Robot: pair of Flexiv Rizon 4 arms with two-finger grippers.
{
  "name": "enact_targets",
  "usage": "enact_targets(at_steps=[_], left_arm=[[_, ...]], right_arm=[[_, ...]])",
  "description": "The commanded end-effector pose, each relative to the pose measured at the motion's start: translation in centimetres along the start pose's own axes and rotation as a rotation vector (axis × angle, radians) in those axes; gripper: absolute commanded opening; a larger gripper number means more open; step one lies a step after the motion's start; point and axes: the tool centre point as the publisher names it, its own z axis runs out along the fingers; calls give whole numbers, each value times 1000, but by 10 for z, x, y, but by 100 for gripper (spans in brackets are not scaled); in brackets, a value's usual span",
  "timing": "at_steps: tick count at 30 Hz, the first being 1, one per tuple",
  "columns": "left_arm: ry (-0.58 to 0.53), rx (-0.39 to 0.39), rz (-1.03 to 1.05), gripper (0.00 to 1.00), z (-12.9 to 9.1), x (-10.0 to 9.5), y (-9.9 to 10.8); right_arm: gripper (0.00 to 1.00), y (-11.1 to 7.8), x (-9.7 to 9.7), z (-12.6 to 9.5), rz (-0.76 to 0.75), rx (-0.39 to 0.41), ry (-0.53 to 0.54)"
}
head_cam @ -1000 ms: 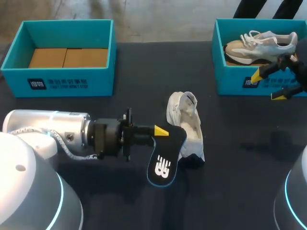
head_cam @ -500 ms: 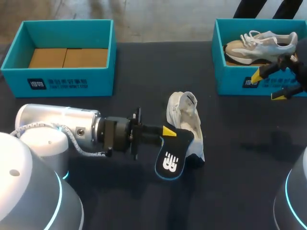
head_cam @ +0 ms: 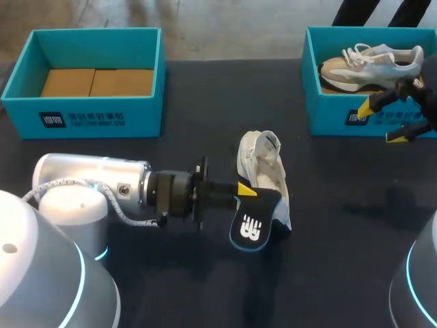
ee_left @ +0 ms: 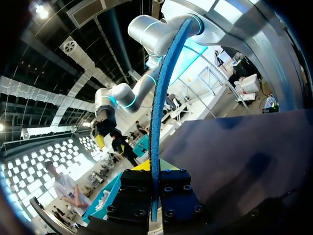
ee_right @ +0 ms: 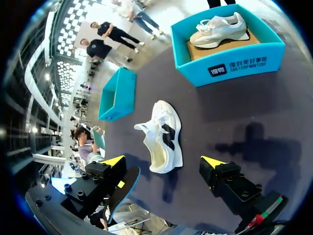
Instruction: Take the shoe out of the shoebox, open the shoe tongue, remove and reinsert the insole, then place the shoe into the shoebox
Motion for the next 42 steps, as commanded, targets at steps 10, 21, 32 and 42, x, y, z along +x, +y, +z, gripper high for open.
enact_targets(at_steps=[10, 21, 32, 42], left_arm=[[7, -14, -39, 0, 10, -2, 21], [16, -22, -57, 0, 12, -4, 34], [48, -11, -58, 0, 21, -7, 44], [51, -13, -72, 0, 25, -5, 57]], right_arm=[[100, -1, 0, 1, 1, -1, -3], [100, -1, 0, 1, 1, -1, -3], [100, -1, 0, 1, 1, -1, -3], [100, -1, 0, 1, 1, -1, -3]])
